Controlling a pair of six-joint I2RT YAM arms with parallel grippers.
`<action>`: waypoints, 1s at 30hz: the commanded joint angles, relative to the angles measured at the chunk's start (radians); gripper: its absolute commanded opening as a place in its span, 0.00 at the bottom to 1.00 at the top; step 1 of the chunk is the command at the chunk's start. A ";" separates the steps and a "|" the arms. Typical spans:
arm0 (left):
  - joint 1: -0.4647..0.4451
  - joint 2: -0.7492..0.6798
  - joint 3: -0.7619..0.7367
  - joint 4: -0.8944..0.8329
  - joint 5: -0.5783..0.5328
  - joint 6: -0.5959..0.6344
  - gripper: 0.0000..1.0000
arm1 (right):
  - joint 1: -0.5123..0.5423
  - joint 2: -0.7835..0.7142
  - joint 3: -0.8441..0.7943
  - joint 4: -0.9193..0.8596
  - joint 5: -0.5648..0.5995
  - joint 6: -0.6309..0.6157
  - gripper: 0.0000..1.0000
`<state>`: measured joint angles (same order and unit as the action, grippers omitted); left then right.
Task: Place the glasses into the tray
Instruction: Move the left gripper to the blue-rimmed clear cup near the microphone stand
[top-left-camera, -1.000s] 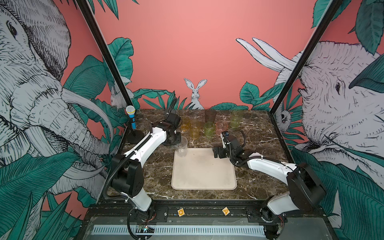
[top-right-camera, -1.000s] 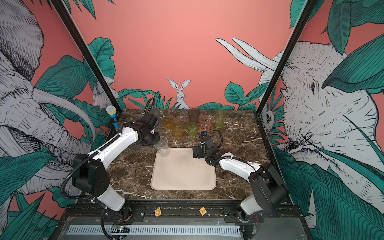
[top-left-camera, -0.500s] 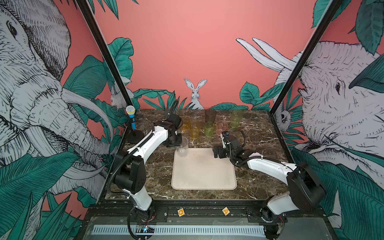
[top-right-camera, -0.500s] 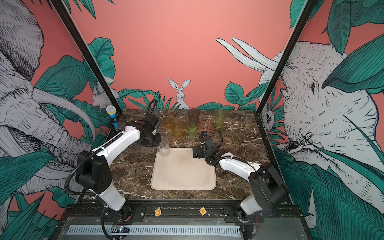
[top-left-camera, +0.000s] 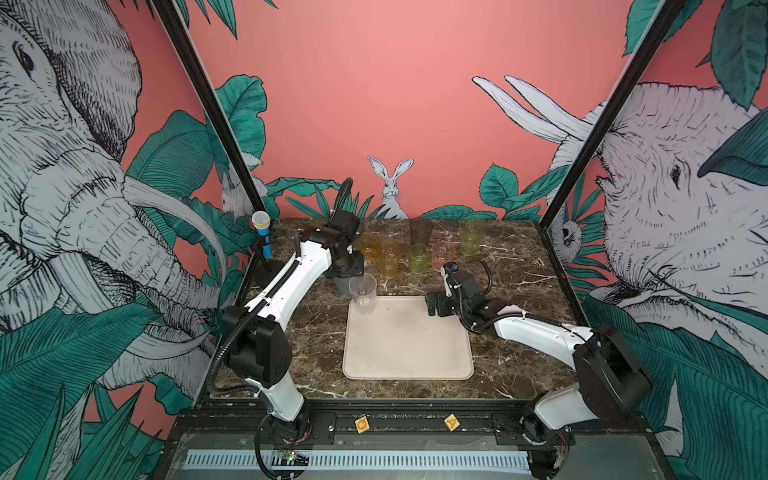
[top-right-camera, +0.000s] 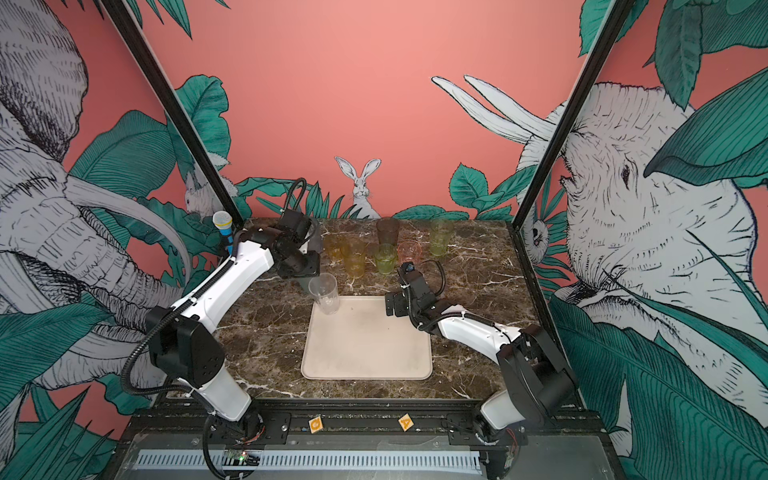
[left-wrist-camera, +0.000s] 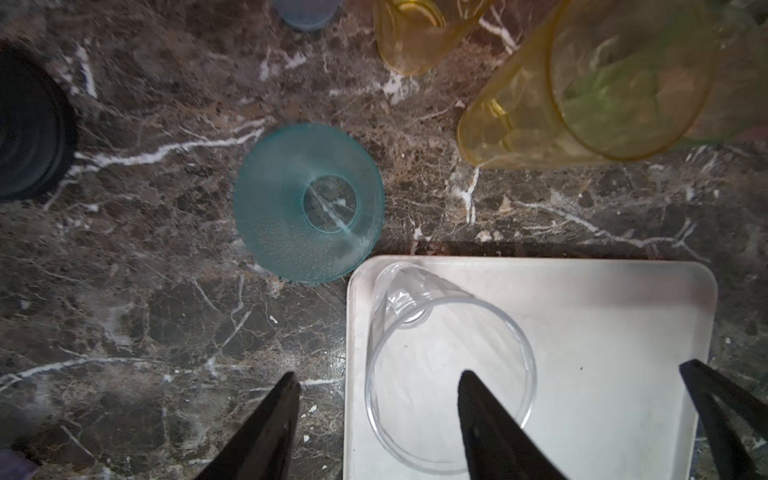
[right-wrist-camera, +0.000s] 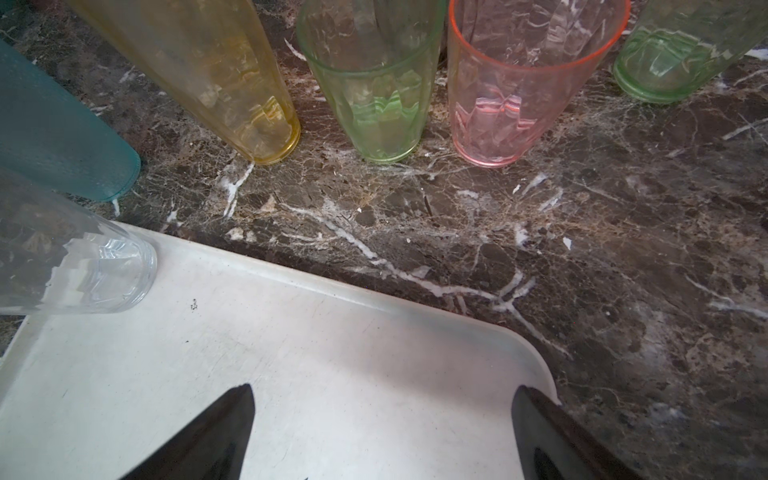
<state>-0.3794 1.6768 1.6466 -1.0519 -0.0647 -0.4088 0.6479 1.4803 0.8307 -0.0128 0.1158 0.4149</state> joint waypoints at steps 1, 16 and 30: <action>0.051 0.001 0.119 -0.093 -0.046 0.013 0.64 | 0.001 0.007 0.027 0.010 0.005 -0.005 0.99; 0.186 0.165 0.442 -0.074 -0.112 0.003 0.72 | 0.001 0.004 0.024 0.016 -0.008 0.001 0.99; 0.210 0.475 0.740 -0.079 -0.096 0.024 0.73 | 0.001 0.024 0.028 0.022 -0.028 0.012 0.99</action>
<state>-0.1822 2.1529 2.3493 -1.1202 -0.1574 -0.3939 0.6479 1.4921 0.8307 -0.0116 0.0937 0.4168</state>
